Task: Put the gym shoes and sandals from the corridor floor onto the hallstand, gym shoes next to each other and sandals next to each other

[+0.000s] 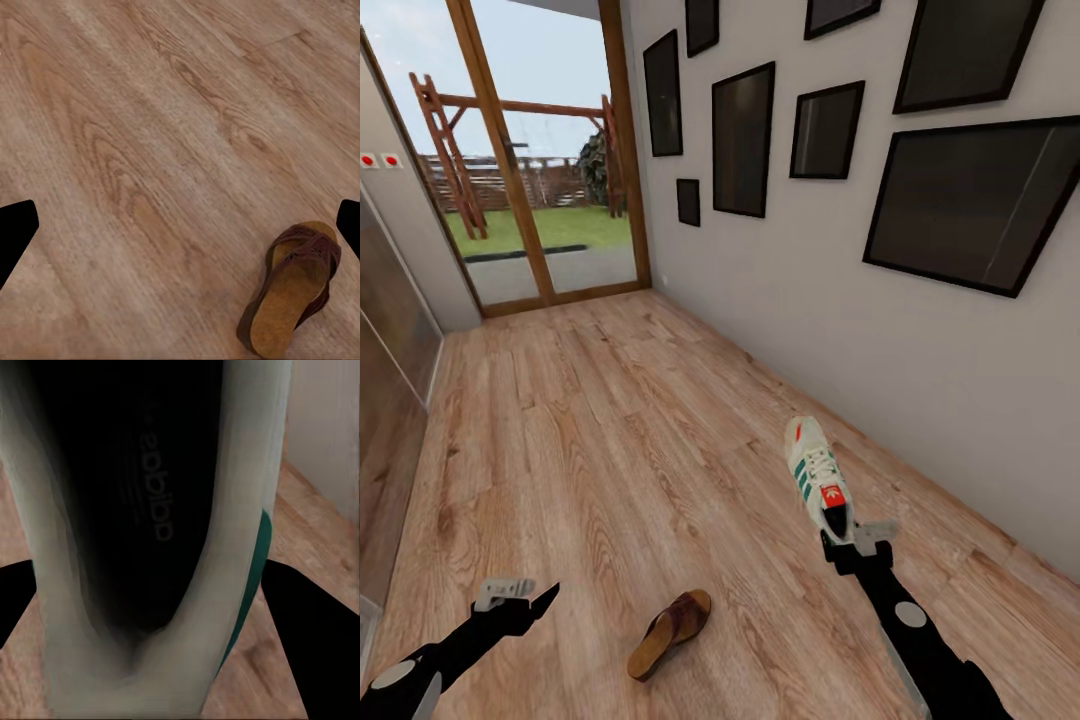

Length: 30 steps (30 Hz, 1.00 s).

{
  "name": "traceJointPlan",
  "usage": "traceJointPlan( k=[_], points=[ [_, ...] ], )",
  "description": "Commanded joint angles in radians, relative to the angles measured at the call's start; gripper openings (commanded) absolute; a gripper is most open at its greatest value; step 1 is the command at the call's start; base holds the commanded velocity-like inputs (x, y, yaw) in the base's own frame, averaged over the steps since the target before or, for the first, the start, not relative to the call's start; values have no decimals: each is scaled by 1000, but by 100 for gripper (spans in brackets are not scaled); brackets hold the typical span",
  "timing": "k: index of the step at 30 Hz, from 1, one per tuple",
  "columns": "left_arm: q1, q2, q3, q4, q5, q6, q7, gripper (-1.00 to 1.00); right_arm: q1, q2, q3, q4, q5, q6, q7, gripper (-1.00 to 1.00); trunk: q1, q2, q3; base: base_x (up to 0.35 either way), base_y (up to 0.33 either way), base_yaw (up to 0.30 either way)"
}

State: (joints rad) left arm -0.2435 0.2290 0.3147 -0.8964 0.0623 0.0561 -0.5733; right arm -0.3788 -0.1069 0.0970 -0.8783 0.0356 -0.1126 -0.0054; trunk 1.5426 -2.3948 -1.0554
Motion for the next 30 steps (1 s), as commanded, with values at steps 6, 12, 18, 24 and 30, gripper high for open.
traceJointPlan(
  k=[6,12,18,24,30],
  points=[
    [-4,-10,-3,22,-189,25,68,100,0,-2,2,-146,-3,323,2,-100,0,0,-1,0,0,0],
    [-81,-60,-169,163,-280,121,165,100,0,5,3,-153,-10,332,1,-100,0,0,-1,0,0,0],
    [-126,-71,-241,161,-299,181,156,100,0,11,4,-154,-10,332,0,-100,0,0,-1,0,0,0],
    [-135,-68,-296,156,-307,188,149,100,0,11,4,-154,-10,333,0,-100,0,0,-1,0,0,0],
    [-139,-60,-316,155,-306,193,115,100,0,12,4,-154,-10,332,0,-100,15,-28,-13,0,0,0]
  ],
)
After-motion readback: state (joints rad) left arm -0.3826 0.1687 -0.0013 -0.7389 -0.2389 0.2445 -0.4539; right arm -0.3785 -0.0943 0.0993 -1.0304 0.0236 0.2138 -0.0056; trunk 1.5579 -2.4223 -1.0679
